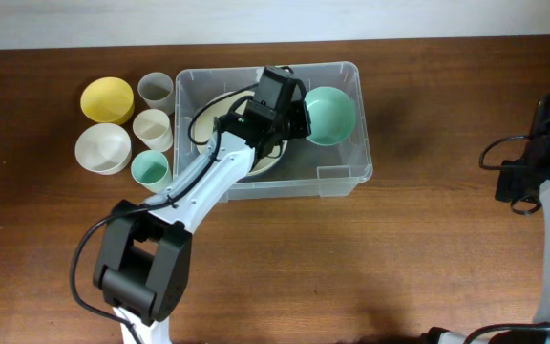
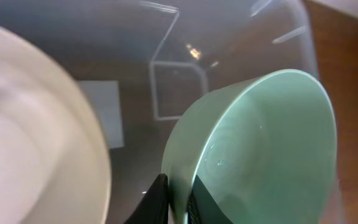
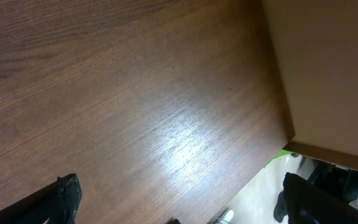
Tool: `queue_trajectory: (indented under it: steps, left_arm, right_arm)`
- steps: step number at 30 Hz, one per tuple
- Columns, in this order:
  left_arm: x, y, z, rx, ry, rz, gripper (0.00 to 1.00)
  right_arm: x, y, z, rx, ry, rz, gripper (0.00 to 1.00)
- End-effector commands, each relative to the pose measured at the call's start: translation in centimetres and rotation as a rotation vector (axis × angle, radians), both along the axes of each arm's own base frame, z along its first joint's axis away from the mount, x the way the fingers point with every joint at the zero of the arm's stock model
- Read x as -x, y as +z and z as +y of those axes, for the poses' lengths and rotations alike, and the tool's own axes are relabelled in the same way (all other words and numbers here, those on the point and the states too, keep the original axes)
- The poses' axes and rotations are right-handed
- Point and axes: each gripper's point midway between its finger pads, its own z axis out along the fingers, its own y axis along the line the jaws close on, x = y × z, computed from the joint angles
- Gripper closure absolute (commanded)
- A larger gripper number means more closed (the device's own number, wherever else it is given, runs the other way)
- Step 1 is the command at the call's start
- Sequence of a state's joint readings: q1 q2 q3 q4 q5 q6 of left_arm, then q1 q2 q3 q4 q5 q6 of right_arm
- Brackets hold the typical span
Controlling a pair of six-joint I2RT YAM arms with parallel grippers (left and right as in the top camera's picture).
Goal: Pack container
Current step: 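Lift the mint green bowl and carry it into the bin's right side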
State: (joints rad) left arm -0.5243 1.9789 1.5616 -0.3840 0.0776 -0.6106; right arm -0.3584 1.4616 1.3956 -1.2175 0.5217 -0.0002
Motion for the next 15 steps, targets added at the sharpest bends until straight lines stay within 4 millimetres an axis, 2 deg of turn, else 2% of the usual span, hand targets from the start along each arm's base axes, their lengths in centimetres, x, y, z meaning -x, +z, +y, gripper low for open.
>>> queue_trajectory:
  steps: [1, 4, 11, 15]
  left_arm:
    - [-0.7, -0.4, 0.9, -0.053, 0.021, -0.023, 0.88]
    - [-1.0, -0.9, 1.3, -0.076, 0.038, -0.03, 0.87]
    - [-0.9, -4.5, 0.8, -0.091, 0.016, 0.034, 0.83]
    - [-0.7, -5.3, 0.6, -0.088, 0.006, 0.051, 0.83]
  right_arm:
    - [0.1, -0.3, -0.1, -0.002, -0.008, 0.005, 0.01]
    - [0.1, -0.3, -0.1, -0.001, -0.007, 0.005, 0.01]
    - [0.1, -0.3, -0.1, -0.002, -0.008, 0.005, 0.01]
    - [0.1, -0.3, -0.1, -0.001, -0.007, 0.005, 0.01]
